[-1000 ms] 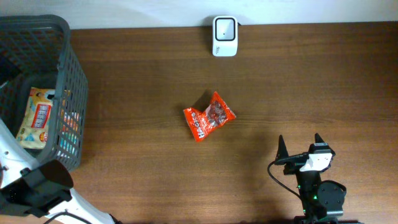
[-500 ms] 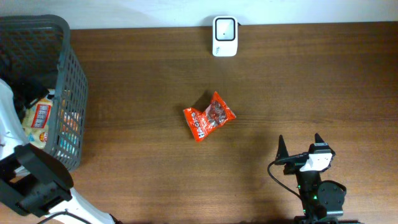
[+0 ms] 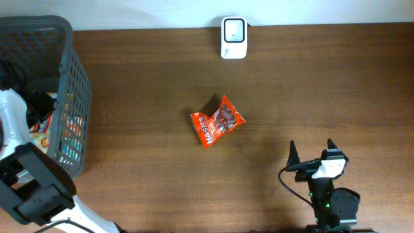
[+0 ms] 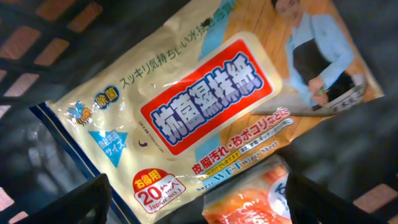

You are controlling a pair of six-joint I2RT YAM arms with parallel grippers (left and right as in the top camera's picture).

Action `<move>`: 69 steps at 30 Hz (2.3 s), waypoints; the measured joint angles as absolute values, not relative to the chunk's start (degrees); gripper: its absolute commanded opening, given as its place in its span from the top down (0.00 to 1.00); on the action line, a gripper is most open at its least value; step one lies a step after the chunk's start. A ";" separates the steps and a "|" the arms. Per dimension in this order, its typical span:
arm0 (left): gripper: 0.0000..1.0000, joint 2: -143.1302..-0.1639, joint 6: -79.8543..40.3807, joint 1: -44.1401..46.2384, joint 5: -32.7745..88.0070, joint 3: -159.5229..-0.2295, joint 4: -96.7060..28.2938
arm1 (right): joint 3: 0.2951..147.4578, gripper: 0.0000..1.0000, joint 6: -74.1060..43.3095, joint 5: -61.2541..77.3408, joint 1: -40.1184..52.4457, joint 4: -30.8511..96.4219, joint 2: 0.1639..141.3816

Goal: Scan the item barcode
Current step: 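Grasp the white wet-wipes pack in the basket with the left gripper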

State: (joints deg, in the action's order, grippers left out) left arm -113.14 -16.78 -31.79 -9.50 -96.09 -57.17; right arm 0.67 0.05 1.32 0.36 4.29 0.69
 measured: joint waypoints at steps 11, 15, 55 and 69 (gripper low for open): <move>0.12 -113.14 -16.49 -31.79 -9.52 -89.34 -51.31 | 0.67 0.02 0.05 1.34 0.38 4.29 0.69; 0.08 -113.14 -15.88 -31.79 -9.50 -88.47 -50.50 | 0.67 0.02 0.05 1.34 0.36 4.29 0.69; 0.06 -113.14 -12.84 -31.79 -9.50 -88.38 -49.87 | 0.67 0.02 0.05 1.34 0.38 4.29 0.69; 0.09 -113.14 -10.26 -31.79 -9.52 -86.94 -48.90 | 0.67 0.02 0.03 1.34 0.36 4.29 0.69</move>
State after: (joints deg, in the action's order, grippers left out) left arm -113.14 -10.26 -31.79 -9.52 -86.94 -48.90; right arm 0.67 0.03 1.34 0.36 4.29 0.69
